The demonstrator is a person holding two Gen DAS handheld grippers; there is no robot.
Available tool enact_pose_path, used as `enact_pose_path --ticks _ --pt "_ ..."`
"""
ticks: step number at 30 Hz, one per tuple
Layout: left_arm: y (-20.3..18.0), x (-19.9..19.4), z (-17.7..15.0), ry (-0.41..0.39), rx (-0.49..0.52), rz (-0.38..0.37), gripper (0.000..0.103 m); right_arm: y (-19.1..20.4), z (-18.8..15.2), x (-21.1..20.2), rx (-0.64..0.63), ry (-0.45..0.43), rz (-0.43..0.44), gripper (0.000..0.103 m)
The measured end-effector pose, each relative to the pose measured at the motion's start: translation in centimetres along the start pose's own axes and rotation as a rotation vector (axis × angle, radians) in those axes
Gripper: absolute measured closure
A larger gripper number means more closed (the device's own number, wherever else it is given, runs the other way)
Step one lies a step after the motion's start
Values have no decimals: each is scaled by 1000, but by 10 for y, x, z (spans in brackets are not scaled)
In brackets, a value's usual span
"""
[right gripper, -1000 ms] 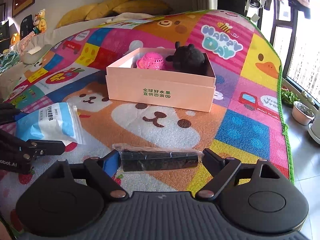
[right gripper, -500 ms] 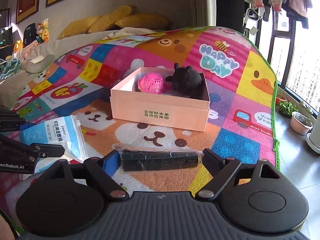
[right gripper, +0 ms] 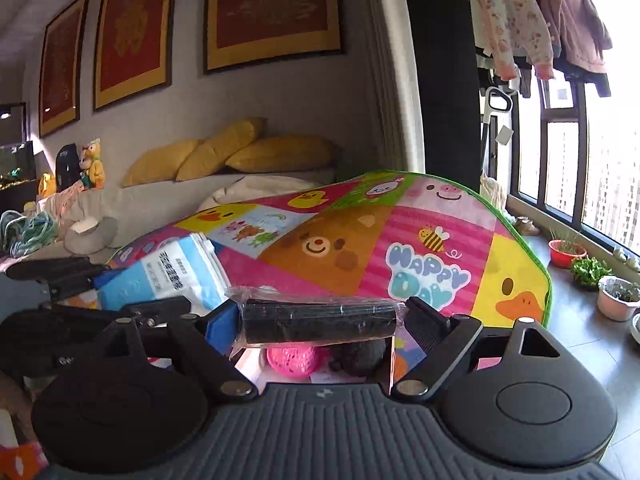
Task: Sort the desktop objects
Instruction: 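Lower the black cylinder into the pink box with the right gripper while the left drops the blue pack in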
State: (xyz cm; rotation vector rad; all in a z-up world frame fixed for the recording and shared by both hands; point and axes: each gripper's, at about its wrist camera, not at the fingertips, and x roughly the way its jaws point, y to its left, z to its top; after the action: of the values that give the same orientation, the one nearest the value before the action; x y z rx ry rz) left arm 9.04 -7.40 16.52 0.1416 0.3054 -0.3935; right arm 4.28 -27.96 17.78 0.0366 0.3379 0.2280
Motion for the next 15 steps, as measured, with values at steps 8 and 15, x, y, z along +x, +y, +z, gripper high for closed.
enact_pose_path --ticks 8,15 --pt "56 64 -49 92 -150 -3 5 -21 4 114 98 189 24 10" --pt "99 47 -108 145 -181 133 4 2 -23 192 174 393 140 49"
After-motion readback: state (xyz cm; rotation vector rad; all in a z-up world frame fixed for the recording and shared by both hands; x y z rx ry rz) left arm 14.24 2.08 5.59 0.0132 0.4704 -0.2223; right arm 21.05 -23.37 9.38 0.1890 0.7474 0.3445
